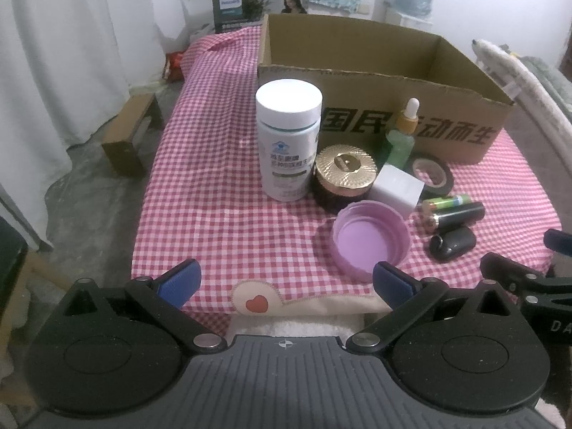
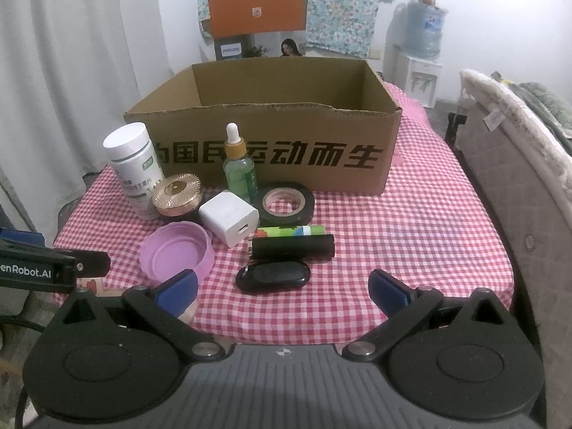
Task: Organize rigid objects
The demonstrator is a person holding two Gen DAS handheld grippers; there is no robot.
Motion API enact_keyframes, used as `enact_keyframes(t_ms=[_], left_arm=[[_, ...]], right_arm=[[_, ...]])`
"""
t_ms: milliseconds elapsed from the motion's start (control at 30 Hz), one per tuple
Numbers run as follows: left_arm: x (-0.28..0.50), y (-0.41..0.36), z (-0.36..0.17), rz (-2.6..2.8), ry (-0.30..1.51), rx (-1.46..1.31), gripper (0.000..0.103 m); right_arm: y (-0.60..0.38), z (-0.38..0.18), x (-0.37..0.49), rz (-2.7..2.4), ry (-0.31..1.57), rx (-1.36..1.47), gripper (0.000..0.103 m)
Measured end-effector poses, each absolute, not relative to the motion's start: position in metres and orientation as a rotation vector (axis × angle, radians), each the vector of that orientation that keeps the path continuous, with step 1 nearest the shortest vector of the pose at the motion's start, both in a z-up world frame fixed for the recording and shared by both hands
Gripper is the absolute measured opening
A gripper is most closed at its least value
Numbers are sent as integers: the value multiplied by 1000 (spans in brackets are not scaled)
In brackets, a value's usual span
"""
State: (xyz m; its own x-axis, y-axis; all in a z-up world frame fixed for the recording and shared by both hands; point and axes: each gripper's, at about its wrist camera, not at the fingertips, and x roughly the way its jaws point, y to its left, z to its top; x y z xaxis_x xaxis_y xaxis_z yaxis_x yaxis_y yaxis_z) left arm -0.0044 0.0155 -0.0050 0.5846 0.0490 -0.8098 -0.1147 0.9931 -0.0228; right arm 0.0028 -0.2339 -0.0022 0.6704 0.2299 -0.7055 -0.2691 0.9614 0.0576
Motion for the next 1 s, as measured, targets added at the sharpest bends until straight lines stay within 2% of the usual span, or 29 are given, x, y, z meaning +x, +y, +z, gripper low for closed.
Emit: enact_keyframes(t_ms=[1000], left_arm=[[0,12,-7,114,961,-57,103]], right_arm=[[-230,-2,8,295,791,-61,103]])
